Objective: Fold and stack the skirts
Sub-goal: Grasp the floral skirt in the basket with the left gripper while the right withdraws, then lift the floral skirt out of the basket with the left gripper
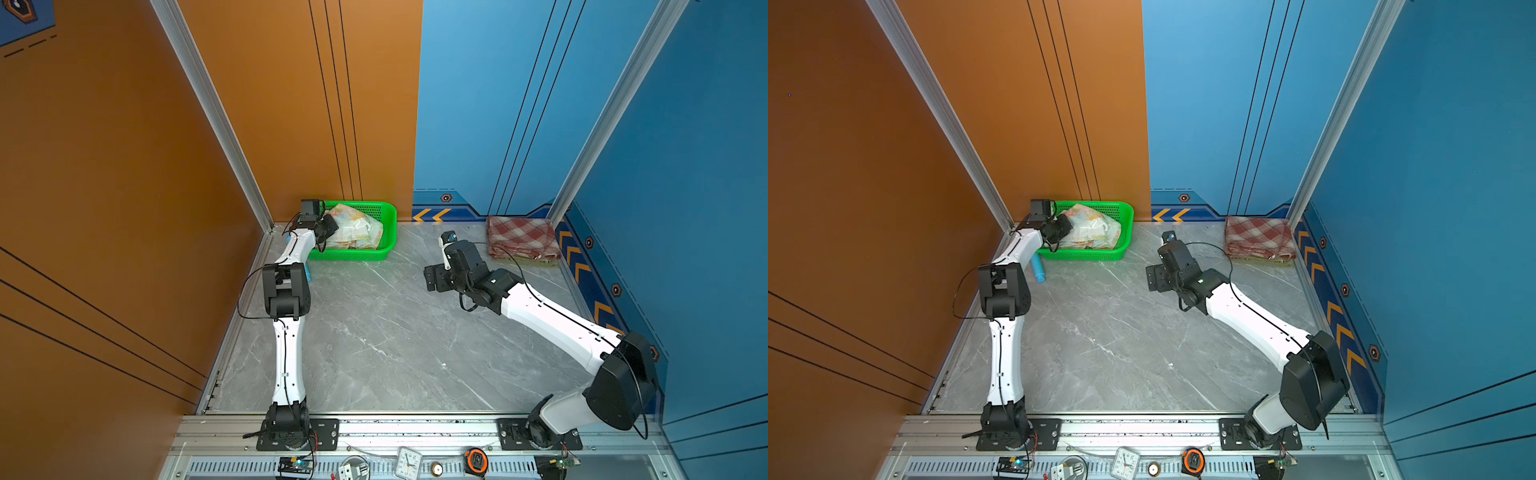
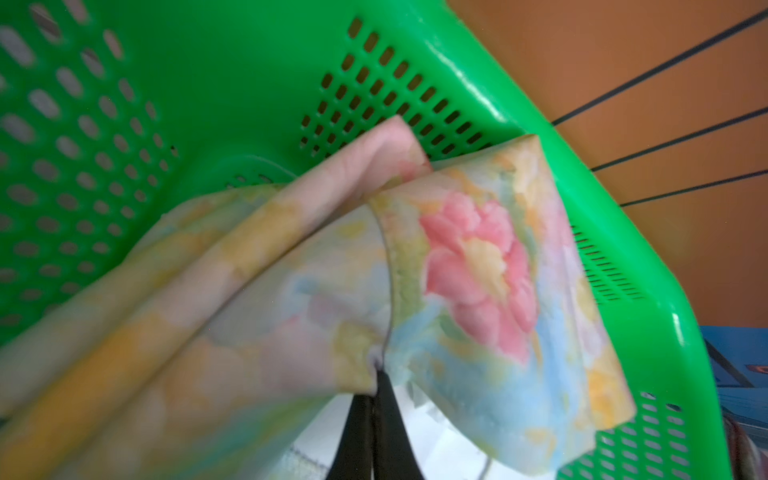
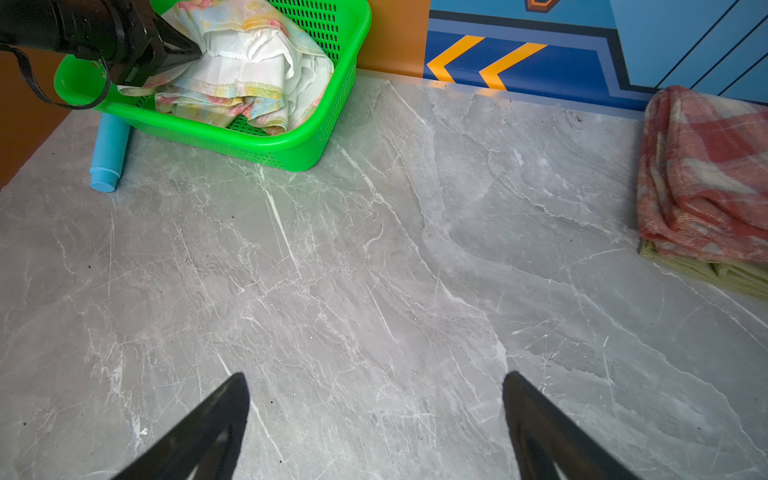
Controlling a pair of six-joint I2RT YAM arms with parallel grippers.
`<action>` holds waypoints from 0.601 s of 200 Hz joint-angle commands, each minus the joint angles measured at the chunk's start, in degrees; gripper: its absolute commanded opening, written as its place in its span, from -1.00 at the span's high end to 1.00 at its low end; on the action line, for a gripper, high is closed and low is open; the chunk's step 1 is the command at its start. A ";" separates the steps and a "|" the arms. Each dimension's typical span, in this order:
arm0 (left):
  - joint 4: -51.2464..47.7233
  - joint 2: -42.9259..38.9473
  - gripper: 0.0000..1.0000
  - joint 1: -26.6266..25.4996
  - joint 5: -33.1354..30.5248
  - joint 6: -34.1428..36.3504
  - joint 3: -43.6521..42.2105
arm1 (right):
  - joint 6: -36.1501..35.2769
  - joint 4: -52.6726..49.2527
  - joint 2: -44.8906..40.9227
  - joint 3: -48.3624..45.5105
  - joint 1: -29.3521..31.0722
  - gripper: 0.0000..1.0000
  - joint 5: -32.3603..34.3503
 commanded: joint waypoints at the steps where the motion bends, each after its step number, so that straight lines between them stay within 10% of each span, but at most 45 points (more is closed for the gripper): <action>1: 5.87 -7.41 1.00 -0.42 4.00 -3.33 -2.61 | 2.59 -0.94 -2.31 -1.05 -0.86 -0.90 0.45; 120: 14.23 -25.55 1.00 -4.67 7.75 -3.52 -12.50 | 7.67 4.87 -11.92 -11.25 -9.76 -0.86 -5.62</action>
